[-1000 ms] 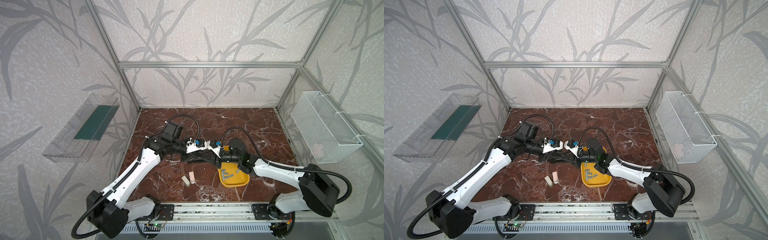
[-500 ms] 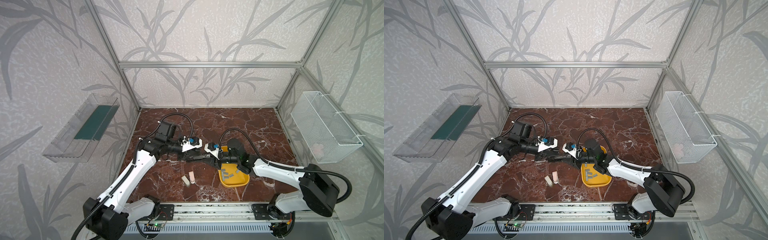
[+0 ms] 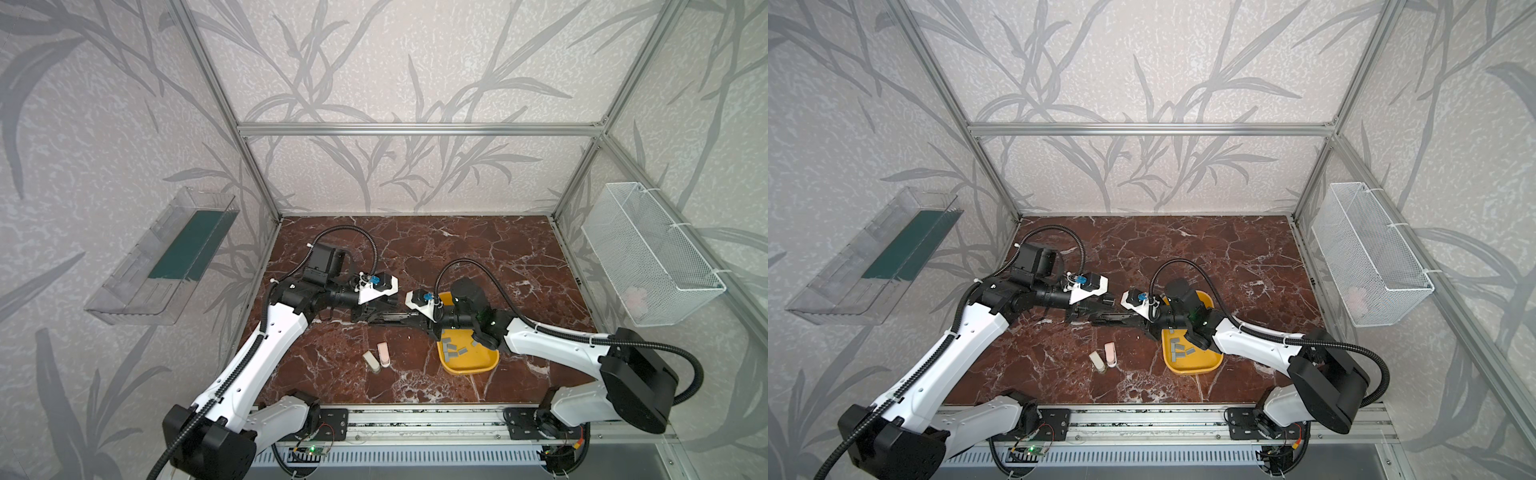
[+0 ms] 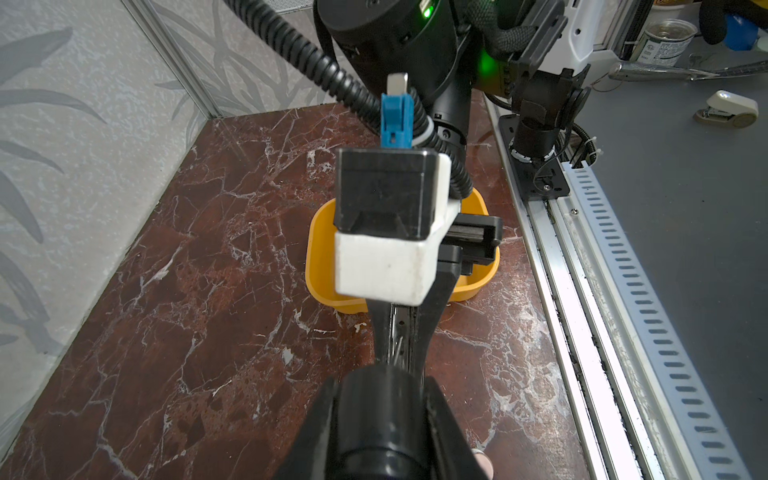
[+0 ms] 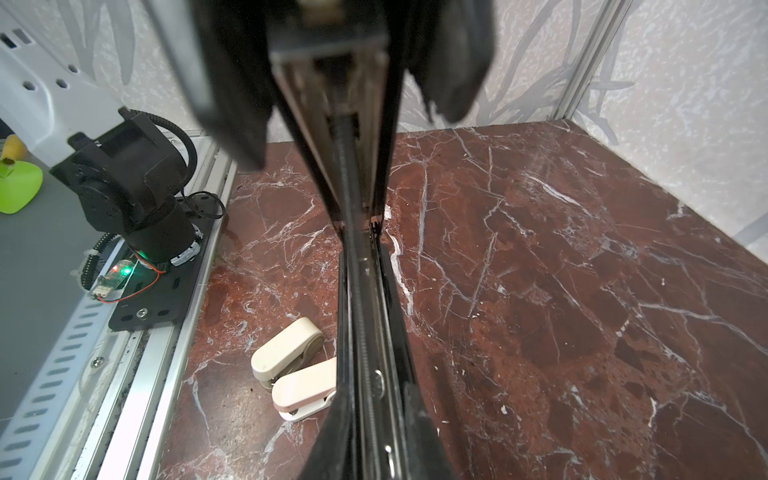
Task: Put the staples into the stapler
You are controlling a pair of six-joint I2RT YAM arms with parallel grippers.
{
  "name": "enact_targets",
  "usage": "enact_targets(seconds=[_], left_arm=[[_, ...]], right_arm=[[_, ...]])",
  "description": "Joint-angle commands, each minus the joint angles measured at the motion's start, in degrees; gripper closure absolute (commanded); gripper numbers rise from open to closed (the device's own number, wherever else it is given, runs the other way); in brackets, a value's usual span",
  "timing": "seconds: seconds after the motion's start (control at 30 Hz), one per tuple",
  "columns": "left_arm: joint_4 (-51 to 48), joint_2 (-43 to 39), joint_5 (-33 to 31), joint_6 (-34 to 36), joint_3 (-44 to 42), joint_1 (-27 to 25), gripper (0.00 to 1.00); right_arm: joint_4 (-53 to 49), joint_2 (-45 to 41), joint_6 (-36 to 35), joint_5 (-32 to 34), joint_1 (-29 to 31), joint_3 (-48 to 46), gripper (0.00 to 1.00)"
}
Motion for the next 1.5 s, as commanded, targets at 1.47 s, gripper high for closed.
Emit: enact_targets(seconds=[1.47], left_arm=[[46.00,0.96,3.86,-29.77,-7.47,17.45,1.00]], right_arm=[[26.71,-9.40,16.67,-4.28,-11.24,-15.95,1.00]])
